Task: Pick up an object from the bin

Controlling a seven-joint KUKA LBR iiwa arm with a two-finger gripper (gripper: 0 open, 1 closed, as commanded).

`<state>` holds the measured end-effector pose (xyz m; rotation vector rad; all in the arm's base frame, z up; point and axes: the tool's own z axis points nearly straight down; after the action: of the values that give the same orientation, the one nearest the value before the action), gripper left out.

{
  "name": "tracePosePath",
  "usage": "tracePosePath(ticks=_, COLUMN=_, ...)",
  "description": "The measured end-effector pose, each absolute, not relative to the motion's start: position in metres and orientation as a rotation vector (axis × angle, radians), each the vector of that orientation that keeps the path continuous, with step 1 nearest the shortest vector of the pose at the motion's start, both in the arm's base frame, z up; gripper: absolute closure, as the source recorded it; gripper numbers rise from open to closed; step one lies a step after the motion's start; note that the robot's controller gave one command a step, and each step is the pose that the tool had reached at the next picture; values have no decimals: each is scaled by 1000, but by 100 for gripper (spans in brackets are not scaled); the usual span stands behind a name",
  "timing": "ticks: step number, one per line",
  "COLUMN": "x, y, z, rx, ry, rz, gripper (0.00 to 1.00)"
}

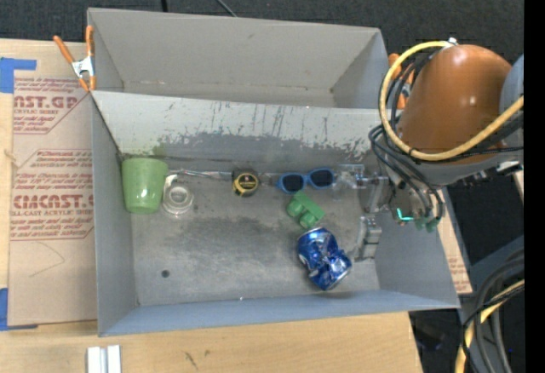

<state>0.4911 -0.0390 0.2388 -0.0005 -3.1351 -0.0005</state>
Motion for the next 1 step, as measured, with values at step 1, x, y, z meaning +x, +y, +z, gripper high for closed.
tracePosePath(ticks=1, x=489, y=-27, z=119, rx=-220, ry=-3126, rz=-2, gripper=0)
